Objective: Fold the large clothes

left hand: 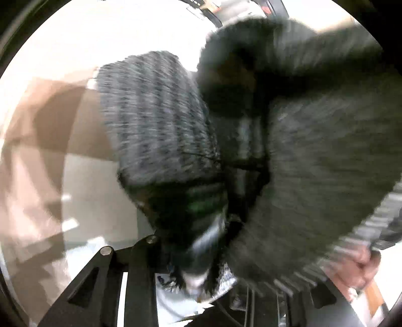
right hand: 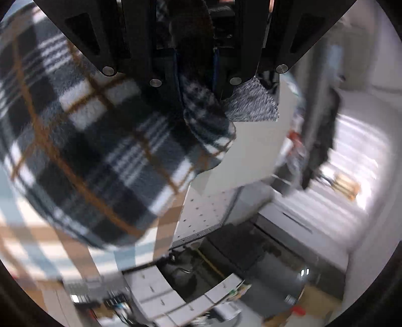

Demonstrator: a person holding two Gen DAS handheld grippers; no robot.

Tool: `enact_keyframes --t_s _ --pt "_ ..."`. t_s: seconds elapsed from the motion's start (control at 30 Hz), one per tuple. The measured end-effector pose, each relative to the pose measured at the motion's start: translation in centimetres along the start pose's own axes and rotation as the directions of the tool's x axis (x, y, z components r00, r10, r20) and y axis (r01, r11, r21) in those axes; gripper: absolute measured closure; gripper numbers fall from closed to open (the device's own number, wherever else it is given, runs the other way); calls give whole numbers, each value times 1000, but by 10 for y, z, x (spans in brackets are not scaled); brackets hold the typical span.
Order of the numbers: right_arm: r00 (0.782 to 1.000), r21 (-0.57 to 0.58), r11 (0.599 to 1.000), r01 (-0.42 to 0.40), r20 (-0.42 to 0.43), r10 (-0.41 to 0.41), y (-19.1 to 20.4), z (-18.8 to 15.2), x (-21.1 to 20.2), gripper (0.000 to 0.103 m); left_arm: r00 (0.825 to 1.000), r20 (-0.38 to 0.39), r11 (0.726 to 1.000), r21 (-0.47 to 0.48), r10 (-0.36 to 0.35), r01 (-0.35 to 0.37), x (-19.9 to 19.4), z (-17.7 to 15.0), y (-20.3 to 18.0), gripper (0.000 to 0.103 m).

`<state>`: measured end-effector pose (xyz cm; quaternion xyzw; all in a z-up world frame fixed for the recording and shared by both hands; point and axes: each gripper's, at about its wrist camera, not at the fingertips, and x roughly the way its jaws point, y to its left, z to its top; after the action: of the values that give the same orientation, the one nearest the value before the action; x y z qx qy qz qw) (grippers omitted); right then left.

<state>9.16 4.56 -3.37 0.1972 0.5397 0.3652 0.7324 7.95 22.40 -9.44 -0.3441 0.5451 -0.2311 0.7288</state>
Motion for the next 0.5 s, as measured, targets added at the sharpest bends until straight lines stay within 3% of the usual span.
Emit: enact_keyframes --t_s 0.17,0.27,0.33,0.4,0.43,0.47,0.5 --pt "996 38 995 -88 11 88 -22 0 0 83 985 171 998 45 33 -42 -58 -5 -15 79" --pt "993 62 991 -120 10 119 -26 3 -3 81 977 201 992 81 74 -92 -88 -1 -35 79" --pt "986 89 982 -165 5 165 -28 2 -7 73 965 247 988 102 91 -119 -106 3 -50 79" --pt "971 96 966 -238 -10 240 -29 -3 -13 47 949 291 980 118 121 -161 -121 12 -63 79" --pt "961 91 958 -272 -24 276 -29 -9 -16 22 944 307 978 128 121 -166 -121 25 -77 79" --pt "958 79 956 -281 -32 284 -27 -16 -17 15 940 318 975 140 122 -174 -126 34 -88 79" --pt "964 51 965 -259 -45 261 -27 -23 -16 15 936 325 971 149 133 -189 -129 43 -98 79"
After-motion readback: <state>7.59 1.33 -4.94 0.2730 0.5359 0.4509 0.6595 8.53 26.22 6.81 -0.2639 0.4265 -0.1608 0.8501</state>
